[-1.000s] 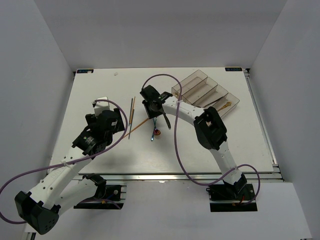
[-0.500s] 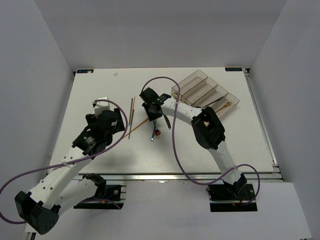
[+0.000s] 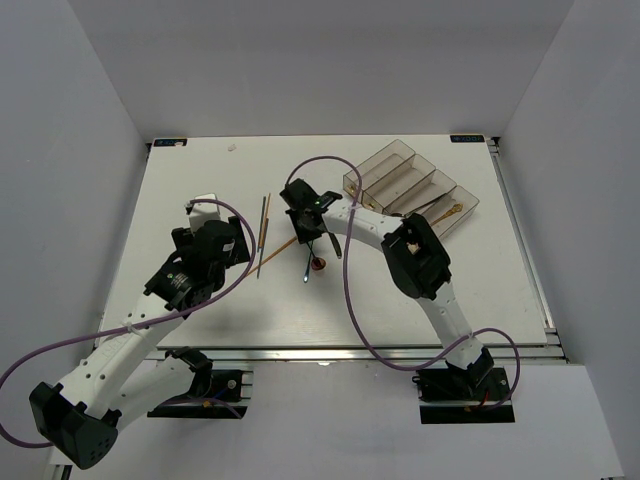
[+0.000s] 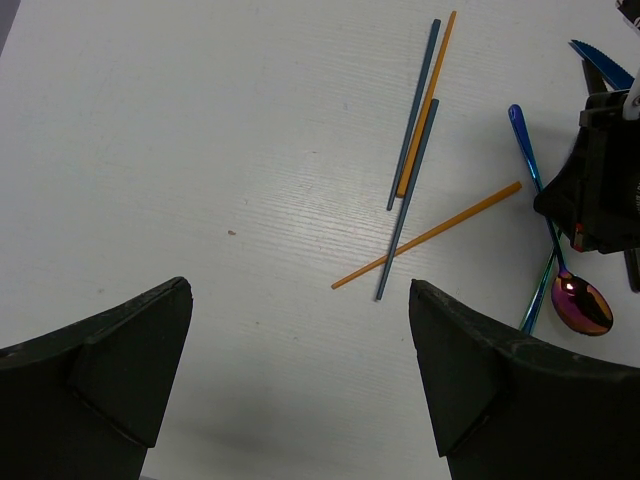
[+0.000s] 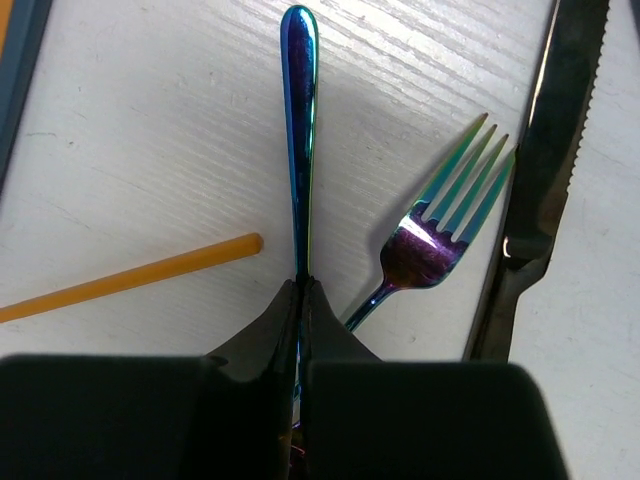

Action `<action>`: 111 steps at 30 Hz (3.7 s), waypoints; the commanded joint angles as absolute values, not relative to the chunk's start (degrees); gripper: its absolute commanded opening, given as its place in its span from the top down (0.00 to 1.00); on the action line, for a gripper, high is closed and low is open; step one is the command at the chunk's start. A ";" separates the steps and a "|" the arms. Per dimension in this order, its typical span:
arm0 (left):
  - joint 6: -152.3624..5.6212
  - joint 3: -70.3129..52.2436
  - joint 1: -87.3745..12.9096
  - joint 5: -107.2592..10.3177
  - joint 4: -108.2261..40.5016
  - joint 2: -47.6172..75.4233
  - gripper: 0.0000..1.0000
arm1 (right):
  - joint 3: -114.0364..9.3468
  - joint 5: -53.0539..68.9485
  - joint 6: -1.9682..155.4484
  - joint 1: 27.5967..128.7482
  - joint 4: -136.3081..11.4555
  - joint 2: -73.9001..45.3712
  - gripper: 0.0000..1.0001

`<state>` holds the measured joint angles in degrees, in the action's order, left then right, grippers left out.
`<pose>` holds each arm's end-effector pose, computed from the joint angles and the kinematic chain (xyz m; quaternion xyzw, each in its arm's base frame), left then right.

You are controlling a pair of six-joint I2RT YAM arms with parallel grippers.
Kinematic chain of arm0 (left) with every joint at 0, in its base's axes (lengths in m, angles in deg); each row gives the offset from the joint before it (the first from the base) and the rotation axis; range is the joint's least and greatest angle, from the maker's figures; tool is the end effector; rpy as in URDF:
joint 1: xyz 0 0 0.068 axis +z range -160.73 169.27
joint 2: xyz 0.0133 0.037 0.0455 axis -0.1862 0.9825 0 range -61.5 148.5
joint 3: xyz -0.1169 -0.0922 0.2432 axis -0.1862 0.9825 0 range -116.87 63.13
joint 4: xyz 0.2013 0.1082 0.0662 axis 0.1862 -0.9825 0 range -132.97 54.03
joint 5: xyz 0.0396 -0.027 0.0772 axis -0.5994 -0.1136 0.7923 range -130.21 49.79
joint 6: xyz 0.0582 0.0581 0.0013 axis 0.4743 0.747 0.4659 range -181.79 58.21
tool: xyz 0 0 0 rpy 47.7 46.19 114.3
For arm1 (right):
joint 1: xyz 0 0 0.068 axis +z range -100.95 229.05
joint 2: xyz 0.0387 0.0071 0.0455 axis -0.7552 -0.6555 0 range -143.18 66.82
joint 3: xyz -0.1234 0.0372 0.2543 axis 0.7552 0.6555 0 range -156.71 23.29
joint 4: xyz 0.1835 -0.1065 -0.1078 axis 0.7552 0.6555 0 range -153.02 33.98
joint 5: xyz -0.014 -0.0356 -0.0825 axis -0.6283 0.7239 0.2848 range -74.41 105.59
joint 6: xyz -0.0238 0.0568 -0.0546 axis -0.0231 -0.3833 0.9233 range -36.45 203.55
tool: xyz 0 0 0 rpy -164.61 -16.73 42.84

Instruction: Sort the eating utensils into containers

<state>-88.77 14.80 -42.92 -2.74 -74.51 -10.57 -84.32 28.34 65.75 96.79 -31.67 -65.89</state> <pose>0.1639 -0.0517 0.2923 -0.0935 0.8674 0.0610 0.4849 0.3557 0.3680 0.1581 -0.2148 0.9275 0.0659 0.2988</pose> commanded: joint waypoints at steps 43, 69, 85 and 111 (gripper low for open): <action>-88.51 15.23 -42.64 -3.03 -74.02 -10.09 0.02 | -53.88 37.13 35.13 56.87 -57.31 -36.98 1.00; -88.51 15.23 -42.64 -3.12 -73.93 -10.53 0.02 | -52.29 33.25 32.14 56.87 -57.93 -37.69 0.49; -89.12 15.15 -42.64 -1.10 -74.37 -11.32 0.02 | -67.07 32.64 66.15 79.88 -43.95 -39.18 0.11; -88.60 15.23 -42.64 -2.85 -73.85 -11.76 0.02 | -72.25 46.70 46.29 99.76 -37.53 -54.56 0.19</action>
